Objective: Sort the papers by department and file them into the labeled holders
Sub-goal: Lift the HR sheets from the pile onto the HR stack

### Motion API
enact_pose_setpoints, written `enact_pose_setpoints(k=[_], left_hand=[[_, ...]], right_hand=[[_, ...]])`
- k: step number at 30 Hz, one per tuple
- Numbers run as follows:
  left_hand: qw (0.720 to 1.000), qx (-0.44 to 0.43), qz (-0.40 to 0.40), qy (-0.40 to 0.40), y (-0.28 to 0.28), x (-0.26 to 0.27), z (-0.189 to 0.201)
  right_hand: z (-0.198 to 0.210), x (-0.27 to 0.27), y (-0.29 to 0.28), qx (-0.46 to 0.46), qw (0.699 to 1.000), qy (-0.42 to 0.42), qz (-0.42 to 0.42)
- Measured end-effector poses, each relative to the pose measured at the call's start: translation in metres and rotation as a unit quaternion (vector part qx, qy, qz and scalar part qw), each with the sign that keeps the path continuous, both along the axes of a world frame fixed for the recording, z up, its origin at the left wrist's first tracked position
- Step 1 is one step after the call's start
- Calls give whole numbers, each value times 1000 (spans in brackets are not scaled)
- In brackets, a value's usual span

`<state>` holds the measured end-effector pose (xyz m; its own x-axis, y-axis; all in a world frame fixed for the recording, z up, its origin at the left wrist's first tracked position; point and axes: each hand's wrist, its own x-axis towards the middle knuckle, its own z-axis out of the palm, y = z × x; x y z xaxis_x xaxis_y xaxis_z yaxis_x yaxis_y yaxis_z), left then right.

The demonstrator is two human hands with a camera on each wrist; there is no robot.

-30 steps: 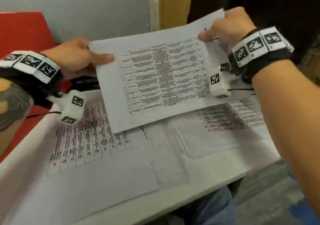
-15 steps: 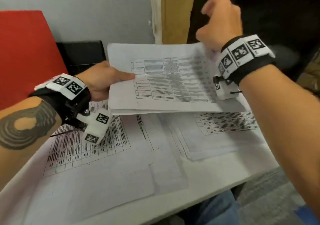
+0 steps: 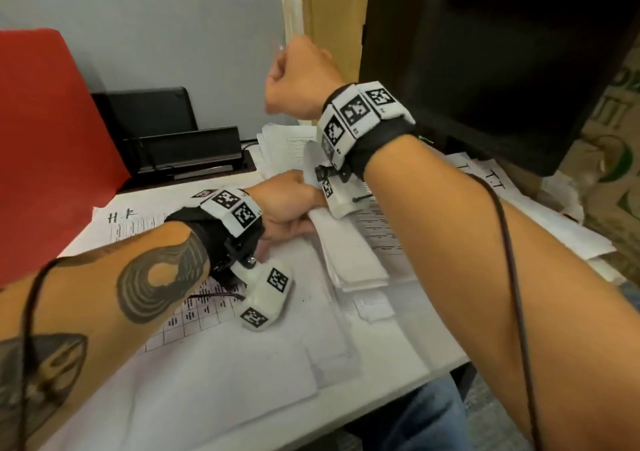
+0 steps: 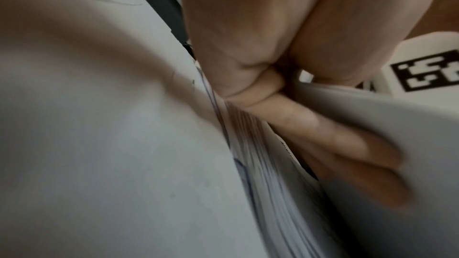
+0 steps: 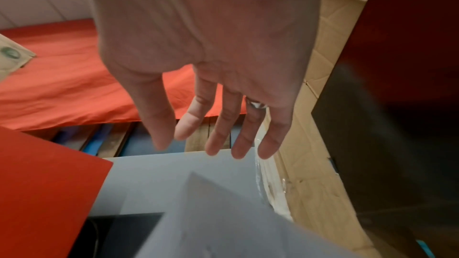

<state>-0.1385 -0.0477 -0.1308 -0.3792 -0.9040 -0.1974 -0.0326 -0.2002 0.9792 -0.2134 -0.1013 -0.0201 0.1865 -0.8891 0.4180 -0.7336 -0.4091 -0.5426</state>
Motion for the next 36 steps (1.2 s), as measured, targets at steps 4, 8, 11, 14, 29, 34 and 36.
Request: enact_pose_setpoints(k=[4, 8, 11, 14, 29, 34, 36], left_hand=[[998, 14, -20, -53, -2, -9, 1], [962, -31, -103, -253, -5, -11, 11], [905, -56, -127, -402, -12, 11, 36], [848, -87, -54, -519, -21, 77, 66], [599, -45, -13, -799, -29, 219, 54], [626, -139, 74, -764, -29, 221, 75], [666, -175, 118, -716, -20, 219, 82]], right_hand=[[-8, -24, -10, 18, 999, 6, -32], [-14, -51, -13, 72, 994, 72, -46], [-23, -63, -14, 107, 985, 132, -27], [-34, -53, -15, 106, 982, 156, 33], [-74, 79, -6, 220, 874, 385, 196], [-63, 77, -19, 156, 928, 294, 168], [-57, 80, -25, 93, 953, 235, 168]])
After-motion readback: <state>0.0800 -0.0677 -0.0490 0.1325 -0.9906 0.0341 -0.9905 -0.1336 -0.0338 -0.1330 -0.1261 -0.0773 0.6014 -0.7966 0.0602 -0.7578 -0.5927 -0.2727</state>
